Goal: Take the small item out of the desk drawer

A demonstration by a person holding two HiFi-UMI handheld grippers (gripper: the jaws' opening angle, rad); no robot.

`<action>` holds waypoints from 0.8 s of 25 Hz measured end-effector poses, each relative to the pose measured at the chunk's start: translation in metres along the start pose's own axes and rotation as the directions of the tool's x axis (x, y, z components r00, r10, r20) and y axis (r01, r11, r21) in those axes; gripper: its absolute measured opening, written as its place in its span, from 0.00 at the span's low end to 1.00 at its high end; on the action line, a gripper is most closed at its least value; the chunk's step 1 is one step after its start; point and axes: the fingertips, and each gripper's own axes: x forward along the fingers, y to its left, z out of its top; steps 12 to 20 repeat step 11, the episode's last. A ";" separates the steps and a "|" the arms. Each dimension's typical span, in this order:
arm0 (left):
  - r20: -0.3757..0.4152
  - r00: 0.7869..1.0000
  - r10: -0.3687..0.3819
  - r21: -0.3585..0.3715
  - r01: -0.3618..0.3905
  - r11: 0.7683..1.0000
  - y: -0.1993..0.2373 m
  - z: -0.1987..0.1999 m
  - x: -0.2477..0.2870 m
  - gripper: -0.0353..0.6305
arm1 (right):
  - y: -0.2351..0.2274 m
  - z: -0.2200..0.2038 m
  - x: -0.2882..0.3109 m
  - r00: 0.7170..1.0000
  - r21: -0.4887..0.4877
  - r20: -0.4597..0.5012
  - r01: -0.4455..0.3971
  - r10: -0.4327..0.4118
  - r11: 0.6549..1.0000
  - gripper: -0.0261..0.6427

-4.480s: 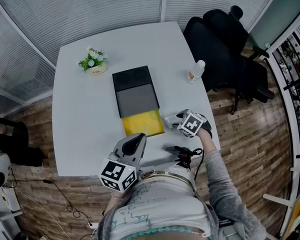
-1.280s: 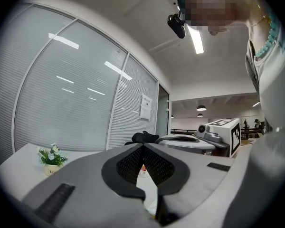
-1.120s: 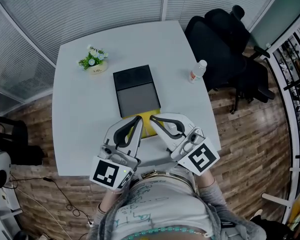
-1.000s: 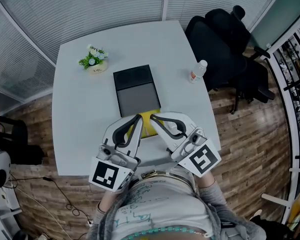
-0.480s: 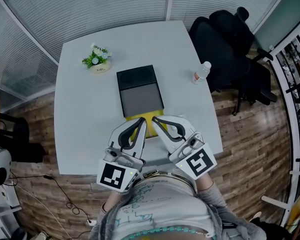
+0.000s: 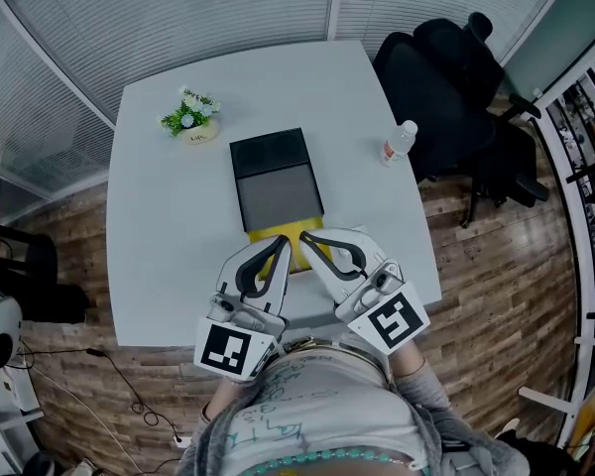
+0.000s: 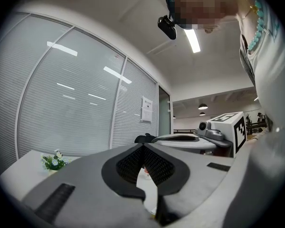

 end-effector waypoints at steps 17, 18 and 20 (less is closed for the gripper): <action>-0.017 1.000 -0.002 -0.009 0.002 1.000 -0.004 -0.007 0.002 0.05 | 0.000 -0.002 -0.002 1.000 0.012 -0.003 -0.009 0.009 1.000 0.04; -0.017 1.000 -0.002 -0.009 0.002 1.000 -0.004 -0.007 0.002 0.05 | 0.000 -0.002 -0.002 1.000 0.012 -0.003 -0.009 0.009 1.000 0.04; -0.017 1.000 -0.002 -0.009 0.002 1.000 -0.004 -0.007 0.002 0.05 | 0.000 -0.002 -0.002 1.000 0.012 -0.003 -0.009 0.009 1.000 0.04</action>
